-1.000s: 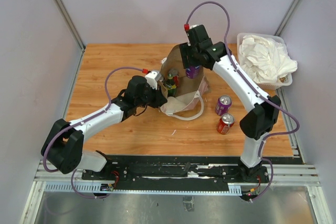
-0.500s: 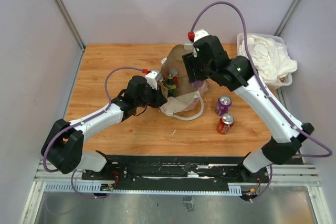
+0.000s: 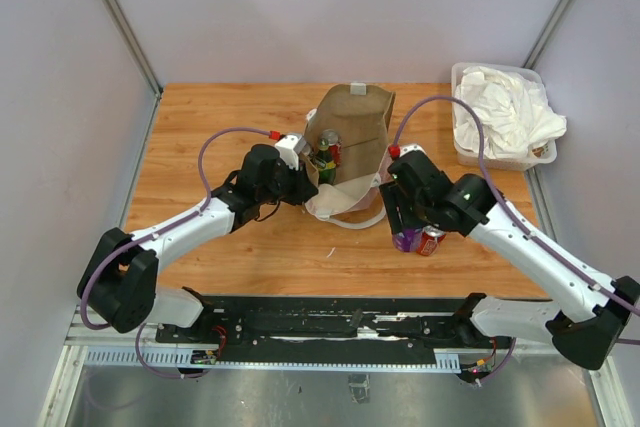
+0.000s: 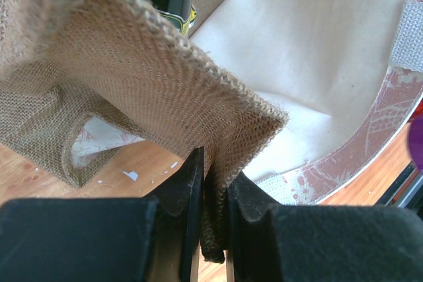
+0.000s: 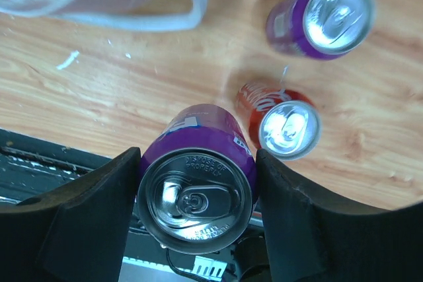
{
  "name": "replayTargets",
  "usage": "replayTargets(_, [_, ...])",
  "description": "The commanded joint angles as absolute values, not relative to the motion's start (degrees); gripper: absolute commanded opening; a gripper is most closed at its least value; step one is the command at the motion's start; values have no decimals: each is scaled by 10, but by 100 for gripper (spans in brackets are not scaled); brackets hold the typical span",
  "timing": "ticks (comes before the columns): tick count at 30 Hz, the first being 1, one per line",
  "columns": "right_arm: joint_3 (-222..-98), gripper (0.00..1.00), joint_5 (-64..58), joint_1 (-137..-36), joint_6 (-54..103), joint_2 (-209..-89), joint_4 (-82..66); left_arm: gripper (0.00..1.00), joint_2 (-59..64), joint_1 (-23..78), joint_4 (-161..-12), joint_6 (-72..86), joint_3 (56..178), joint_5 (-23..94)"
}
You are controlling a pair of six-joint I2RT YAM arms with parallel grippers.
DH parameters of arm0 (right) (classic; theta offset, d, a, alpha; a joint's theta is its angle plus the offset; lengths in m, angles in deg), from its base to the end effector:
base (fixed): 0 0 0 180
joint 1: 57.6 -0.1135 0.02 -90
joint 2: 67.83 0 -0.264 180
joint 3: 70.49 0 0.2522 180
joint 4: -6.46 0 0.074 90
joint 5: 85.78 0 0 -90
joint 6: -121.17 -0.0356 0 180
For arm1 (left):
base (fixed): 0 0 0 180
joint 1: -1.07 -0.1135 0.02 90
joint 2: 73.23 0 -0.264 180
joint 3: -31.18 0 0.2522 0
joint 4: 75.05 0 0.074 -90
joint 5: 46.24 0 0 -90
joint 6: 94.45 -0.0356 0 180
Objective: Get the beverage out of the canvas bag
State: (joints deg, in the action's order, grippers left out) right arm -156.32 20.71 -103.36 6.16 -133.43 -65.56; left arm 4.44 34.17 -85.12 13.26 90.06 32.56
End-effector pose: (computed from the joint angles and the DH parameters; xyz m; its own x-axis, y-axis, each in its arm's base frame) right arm 0.1569 0.1466 0.3562 -0.7354 -0.1741 -0.6548 -0.2798 0.9582 0.0594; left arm 0.2457 -0.1684 0.2376 -0.5915 0.0294 -0.8058 0.5231 0.7745 -0.3557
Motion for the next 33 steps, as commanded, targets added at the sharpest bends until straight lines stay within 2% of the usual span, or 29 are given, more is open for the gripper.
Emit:
replayTargets(1, [-1504,1,181,-1039,25,-1308,-562,12,55,342,-887,129,896,360])
replayTargets(14, [-1415,1,224,-1035,42,-1397,-411,13,66,342,-887,127,903,355])
replayTargets(29, [-1349,1,235,-1004,11,-1437,-343,13,63,343,-888,123,896,356])
replayTargets(31, [-1351,9,236,-1002,8,-1443,-356,13,64,342,-889,122,896,357])
replayTargets(33, [-1356,31,235,-1002,5,-1447,-373,13,65,343,-888,122,896,358])
